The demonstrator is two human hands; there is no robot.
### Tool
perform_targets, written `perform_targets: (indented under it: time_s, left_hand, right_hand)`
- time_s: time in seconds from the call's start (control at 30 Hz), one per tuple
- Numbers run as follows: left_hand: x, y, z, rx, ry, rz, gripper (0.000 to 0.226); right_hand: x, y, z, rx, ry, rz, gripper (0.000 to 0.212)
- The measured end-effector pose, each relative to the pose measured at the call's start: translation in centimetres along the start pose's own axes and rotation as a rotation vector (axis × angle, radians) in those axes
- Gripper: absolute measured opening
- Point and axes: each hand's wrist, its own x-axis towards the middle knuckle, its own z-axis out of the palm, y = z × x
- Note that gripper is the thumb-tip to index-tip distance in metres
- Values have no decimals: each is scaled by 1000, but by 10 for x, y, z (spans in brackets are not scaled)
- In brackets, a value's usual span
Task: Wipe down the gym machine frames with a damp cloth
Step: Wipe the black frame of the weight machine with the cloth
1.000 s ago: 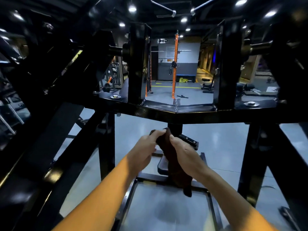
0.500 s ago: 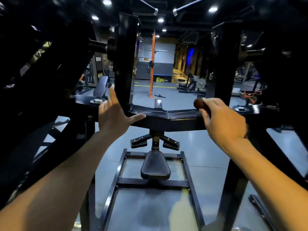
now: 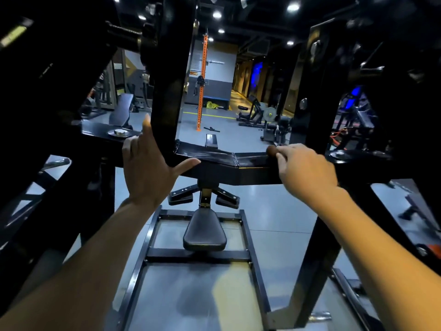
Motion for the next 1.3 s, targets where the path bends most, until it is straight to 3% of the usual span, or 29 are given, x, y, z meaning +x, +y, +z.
perform_targets:
  time_s: [0.03,0.2,0.37,0.57,0.67,0.77,0.93,1.1,1.3]
  left_hand:
    - [1,0,0,2,-1,0,134]
    - [1,1,0,-4,-12,1,132]
    - [0,2,3,18,14,-2,130]
    - [-1,-2,3,17,4,10,129]
    - [0,-2,4,21,13,6,129]
    - [0,-2,4,7,5,15,128]
    - [0,-2,5,6,1,7,128]
    - [-2,-1,7,32,8,-4,130]
    - [-2,-2,7,42,2,-8,128]
  right_hand:
    - [2,-6,0,46,1,12,38]
    - [-29,-44,0,188,-17,-282,38]
    - [6,-8,-4,87,-57,63,37]
    - [-22,-51,-12,187,-114,-283,36]
    - [1,-18,-22,91,-233,-112,35]
    - [22,-19,-15,107,-176,27,37]
    - [-13,-46,-14,169,-173,-266,35]
    - [27,-20,-19,-47,-211,13,35]
    - [2,-49,-14,27,-209,-234,32]
